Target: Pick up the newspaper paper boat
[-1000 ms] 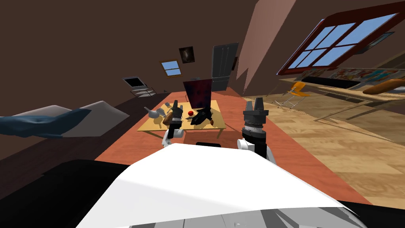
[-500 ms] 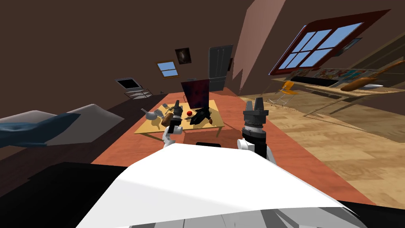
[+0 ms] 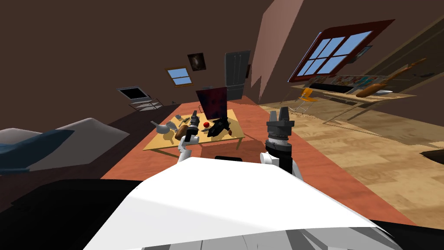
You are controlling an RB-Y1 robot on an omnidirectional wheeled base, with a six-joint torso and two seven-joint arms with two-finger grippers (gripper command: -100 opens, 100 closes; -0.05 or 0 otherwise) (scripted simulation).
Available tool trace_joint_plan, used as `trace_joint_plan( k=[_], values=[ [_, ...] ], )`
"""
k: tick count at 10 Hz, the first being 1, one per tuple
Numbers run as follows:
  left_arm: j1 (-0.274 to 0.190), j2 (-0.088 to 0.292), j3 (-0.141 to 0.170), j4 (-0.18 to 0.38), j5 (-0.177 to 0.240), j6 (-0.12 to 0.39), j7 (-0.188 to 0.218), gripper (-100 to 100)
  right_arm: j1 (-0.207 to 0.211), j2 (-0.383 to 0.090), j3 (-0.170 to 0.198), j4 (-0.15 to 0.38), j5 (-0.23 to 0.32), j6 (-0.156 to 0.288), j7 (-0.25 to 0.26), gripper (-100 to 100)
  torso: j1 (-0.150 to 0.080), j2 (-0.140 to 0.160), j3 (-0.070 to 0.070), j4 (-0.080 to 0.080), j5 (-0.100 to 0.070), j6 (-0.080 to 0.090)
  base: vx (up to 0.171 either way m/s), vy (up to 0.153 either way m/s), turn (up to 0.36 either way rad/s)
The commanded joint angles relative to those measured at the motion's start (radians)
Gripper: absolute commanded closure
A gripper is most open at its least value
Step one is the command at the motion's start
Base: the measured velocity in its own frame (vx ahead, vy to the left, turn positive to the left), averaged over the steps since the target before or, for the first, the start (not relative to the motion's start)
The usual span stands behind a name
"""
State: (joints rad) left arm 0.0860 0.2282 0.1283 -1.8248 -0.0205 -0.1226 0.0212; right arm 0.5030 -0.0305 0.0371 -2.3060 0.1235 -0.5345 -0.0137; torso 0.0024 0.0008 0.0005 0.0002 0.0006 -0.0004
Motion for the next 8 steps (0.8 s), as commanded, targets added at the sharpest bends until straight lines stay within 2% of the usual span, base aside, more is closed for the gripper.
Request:
trace_joint_plan(
  k=[1, 2, 3, 4, 5, 6, 7, 8],
  values=[
    [-0.05, 0.021, 0.027, 0.05, -0.003, 0.05, 0.004, -100, 0.0, 0.0, 0.0, 0.0, 0.0, 0.0, 0.0, 0, 0.0, 0.0, 0.0, 0.0, 0.0, 0.0, -0.03, 0.031, -0.145],
    [-0.05, 0.021, 0.027, 0.065, -0.003, 0.056, 0.004, -100, 0.0, 0.0, 0.0, 0.0, 0.0, 0.0, 0.0, 0, 0.0, 0.0, 0.0, 0.0, 0.0, 0.0, -0.026, 0.027, -0.086],
    [-0.091, 0.037, 0.051, 0.107, -0.005, 0.095, 0.008, -100, 0.0, 0.0, 0.0, 0.0, 0.0, 0.0, 0.0, 0, 0.0, 0.0, 0.0, 0.0, 0.0, 0.0, -0.026, 0.024, -0.159],
    [-0.091, 0.037, 0.051, 0.121, -0.005, 0.102, 0.008, -100, 0.0, 0.0, 0.0, 0.0, 0.0, 0.0, 0.0, 0, 0.0, 0.0, 0.0, 0.0, 0.0, 0.001, -0.02, 0.026, -0.077],
    [-0.132, 0.052, 0.076, 0.174, -0.008, 0.13, 0.011, -100, 0.0, 0.0, 0.0, 0.0, 0.0, 0.0, 0.0, 0, 0.0, 0.0, 0.0, 0.0, 0.0, 0.0, -0.023, 0.033, -0.161],
    [-0.132, 0.052, 0.076, 0.178, -0.008, 0.148, 0.011, -100, 0.0, 0.0, 0.0, 0.0, 0.0, 0.0, 0.0, 0, 0.001, 0.0, 0.0, 0.0, 0.0, 0.0, -0.023, 0.031, -0.082],
    [-0.173, 0.065, 0.1, 0.231, -0.011, 0.174, 0.015, -100, 0.0, 0.0, 0.0, 0.0, 0.0, 0.0, 0.0, 0, 0.0, 0.0, 0.0, 0.0, 0.0, 0.0, -0.023, 0.034, -0.142],
    [-0.173, 0.065, 0.1, 0.237, -0.011, 0.196, 0.015, -100, 0.0, 0.0, 0.0, 0.0, 0.0, 0.0, 0.0, 0, 0.001, 0.0, 0.0, 0.0, 0.0, 0.0, -0.02, 0.031, -0.082]
  ],
)
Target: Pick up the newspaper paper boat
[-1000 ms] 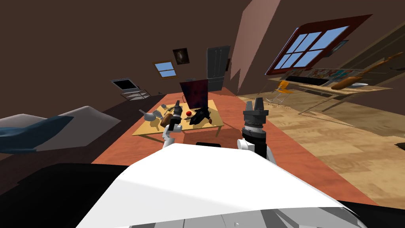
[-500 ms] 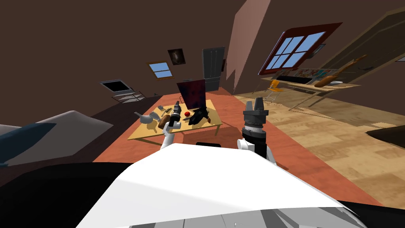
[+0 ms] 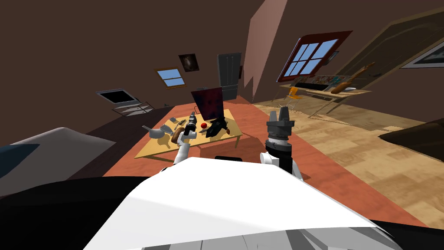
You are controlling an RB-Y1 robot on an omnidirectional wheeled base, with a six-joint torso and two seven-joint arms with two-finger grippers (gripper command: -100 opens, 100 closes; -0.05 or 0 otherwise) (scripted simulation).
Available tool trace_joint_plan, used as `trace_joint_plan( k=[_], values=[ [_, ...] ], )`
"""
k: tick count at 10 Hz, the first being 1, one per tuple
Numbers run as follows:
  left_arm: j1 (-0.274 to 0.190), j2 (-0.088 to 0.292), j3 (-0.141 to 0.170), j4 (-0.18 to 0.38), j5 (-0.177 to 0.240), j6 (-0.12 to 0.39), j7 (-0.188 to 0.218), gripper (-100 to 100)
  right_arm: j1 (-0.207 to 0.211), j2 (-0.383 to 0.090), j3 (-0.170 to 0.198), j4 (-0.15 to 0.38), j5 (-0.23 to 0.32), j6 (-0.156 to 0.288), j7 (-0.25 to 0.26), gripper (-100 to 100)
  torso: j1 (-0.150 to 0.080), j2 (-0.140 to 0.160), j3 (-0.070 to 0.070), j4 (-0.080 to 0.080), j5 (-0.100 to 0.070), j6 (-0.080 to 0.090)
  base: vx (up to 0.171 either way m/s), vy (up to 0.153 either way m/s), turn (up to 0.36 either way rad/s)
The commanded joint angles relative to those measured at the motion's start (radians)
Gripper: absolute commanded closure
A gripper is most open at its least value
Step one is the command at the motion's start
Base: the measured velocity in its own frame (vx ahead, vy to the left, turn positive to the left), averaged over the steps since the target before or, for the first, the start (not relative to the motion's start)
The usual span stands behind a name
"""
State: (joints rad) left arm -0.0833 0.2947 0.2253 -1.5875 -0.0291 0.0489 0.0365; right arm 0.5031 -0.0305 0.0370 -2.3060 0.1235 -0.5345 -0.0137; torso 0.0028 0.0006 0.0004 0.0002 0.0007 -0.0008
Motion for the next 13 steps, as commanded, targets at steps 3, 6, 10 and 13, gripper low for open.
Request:
trace_joint_plan(
  k=[3, 6, 10, 13],
  values=[
    [-0.084, 0.021, 0.053, 0.09, -0.007, 0.109, 0.006, -100, 0.0, 0.0, 0.0, 0.0, 0.0, 0.0, 0.0, 0, -0.001, 0.001, 0.0, 0.0, 0.0, 0.0, -0.035, 0.027, -0.13],
    [-0.126, 0.03, 0.078, 0.177, -0.01, 0.171, 0.01, -100, 0.0, 0.0, 0.0, 0.0, 0.0, 0.0, 0.0, 0, -0.001, 0.001, 0.0, 0.0, 0.0, 0.0, -0.031, 0.021, -0.105],
    [-0.205, 0.047, 0.125, 0.294, -0.014, 0.268, 0.016, -100, 0.0, 0.0, 0.0, 0.0, 0.0, 0.0, 0.0, 0, -0.001, 0.001, 0.001, 0.0, 0.0, 0.0, -0.035, 0.023, -0.117],
    [-0.278, 0.062, 0.171, 0.397, -0.019, 0.346, 0.022, -100, 0.0, 0.0, 0.0, 0.0, 0.0, 0.0, 0.0, 0, -0.001, 0.0, 0.0, 0.0, 0.0, 0.0, -0.03, 0.021, -0.12]
  ],
)
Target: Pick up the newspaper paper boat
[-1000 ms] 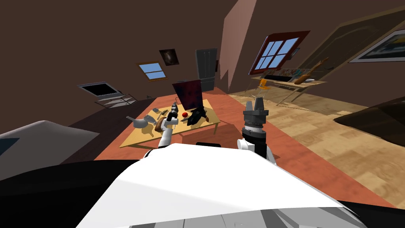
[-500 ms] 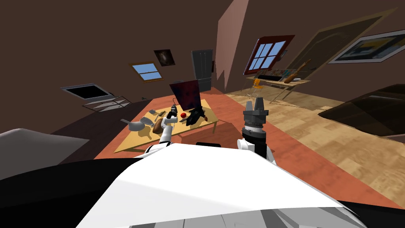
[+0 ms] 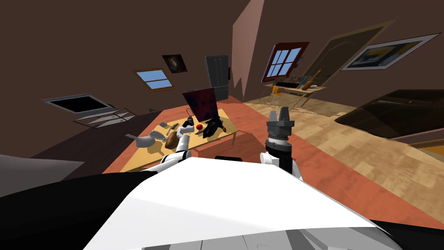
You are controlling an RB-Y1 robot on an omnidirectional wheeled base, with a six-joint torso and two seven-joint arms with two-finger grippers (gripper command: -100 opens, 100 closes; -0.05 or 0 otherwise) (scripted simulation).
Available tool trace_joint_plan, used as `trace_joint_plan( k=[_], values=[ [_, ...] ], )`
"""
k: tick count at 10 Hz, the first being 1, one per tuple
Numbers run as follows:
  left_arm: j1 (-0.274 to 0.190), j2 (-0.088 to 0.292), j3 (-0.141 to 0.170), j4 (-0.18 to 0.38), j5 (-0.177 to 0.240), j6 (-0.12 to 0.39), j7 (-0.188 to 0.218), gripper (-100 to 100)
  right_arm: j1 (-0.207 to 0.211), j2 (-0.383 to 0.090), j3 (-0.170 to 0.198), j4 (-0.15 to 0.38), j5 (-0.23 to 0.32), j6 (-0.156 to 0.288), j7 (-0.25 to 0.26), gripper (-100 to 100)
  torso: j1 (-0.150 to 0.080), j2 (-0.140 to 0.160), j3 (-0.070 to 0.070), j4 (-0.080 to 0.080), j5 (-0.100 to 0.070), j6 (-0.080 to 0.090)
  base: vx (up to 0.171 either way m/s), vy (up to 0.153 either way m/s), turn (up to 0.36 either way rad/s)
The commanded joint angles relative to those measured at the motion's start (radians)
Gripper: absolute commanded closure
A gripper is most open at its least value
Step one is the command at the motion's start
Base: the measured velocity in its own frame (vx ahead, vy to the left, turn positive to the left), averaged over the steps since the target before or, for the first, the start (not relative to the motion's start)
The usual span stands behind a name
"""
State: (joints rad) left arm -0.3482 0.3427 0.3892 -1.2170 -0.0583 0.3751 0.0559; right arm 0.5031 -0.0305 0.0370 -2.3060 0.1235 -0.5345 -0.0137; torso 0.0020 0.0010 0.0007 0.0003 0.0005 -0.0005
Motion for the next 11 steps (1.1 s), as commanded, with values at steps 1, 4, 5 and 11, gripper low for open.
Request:
trace_joint_plan(
  k=[1, 4, 5, 11],
  values=[
    [-0.013, 0.014, 0.007, 0.037, 0.011, 0.036, 0.002, -100, 0.0, 0.0, 0.0, 0.0, 0.0, 0.0, 0.0, 0, 0.0, 0.0, 0.0, 0.0, 0.0, 0.0, -0.025, 0.023, -0.075],
    [-0.047, 0.021, 0.029, 0.092, 0.009, 0.081, 0.005, -100, 0.0, 0.0, 0.0, 0.0, 0.0, 0.0, 0.0, 0, -0.001, -0.001, 0.0, 0.0, 0.0, 0.0, -0.016, 0.013, -0.07],
    [-0.078, 0.028, 0.051, 0.121, 0.007, 0.126, 0.007, -100, 0.0, 0.0, 0.0, 0.0, 0.0, 0.0, 0.0, 0, 0.0, -0.001, 0.0, 0.0, 0.0, -0.001, -0.027, 0.026, -0.142],
    [-0.158, 0.043, 0.113, 0.286, 0.003, 0.25, 0.015, -100, 0.0, 0.0, 0.0, 0.0, 0.0, 0.0, 0.0, 0, 0.0, -0.001, -0.001, 0.0, 0.0, -0.001, -0.015, 0.028, -0.095]
  ],
)
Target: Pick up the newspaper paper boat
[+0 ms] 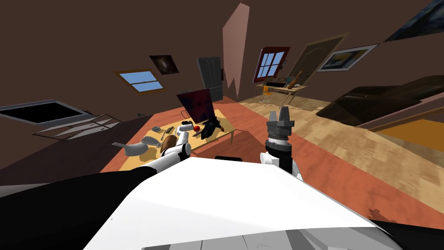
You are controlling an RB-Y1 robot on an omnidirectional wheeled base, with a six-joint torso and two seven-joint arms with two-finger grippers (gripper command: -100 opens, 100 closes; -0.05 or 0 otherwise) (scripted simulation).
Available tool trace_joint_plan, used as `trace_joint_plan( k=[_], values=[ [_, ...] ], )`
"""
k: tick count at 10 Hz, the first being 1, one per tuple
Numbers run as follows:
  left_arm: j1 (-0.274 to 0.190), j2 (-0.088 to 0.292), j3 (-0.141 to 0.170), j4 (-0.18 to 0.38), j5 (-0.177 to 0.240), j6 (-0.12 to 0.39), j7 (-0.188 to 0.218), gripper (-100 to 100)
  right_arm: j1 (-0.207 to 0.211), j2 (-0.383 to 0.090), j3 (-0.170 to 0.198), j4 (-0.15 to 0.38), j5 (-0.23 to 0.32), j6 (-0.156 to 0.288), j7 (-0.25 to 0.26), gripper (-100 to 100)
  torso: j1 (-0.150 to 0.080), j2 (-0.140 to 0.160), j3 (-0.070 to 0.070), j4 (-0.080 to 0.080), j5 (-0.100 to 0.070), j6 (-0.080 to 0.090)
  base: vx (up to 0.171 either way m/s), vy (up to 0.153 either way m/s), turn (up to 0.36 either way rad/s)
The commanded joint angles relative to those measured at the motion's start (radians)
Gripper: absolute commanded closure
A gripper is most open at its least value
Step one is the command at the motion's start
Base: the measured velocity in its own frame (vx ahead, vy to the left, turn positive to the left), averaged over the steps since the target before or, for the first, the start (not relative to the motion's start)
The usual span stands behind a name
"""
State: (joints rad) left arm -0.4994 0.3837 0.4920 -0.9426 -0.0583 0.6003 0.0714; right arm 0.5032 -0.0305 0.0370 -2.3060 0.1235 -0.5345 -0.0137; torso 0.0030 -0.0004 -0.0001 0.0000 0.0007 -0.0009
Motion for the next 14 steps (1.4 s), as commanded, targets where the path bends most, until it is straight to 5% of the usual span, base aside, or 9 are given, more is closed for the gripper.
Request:
trace_joint_plan(
  k=[1, 8, 14],
  values=[
    [-0.007, 0.002, 0.01, 0.029, 0.003, 0.025, -0.001, -100, 0.0, 0.0, 0.0, 0.0, 0.0, 0.0, 0.0, 0, 0.0, 0.0, 0.0, 0.0, 0.0, 0.0, -0.008, 0.033, -0.074],
    [-0.083, 0.014, 0.104, 0.249, 0.001, 0.189, 0.012, -100, 0.0, 0.0, 0.0, 0.0, 0.0, 0.0, 0.0, 0, 0.002, -0.001, -0.001, 0.0, 0.0, 0.0, 0.007, 0.053, -0.111],
    [-0.094, 0.013, 0.149, 0.35, 0.002, 0.261, 0.019, -100, 0.0, 0.0, 0.0, 0.0, 0.0, 0.0, 0.0, 0, 0.001, -0.003, -0.002, -0.001, 0.0, -0.001, 0.029, 0.063, -0.06]
  ],
)
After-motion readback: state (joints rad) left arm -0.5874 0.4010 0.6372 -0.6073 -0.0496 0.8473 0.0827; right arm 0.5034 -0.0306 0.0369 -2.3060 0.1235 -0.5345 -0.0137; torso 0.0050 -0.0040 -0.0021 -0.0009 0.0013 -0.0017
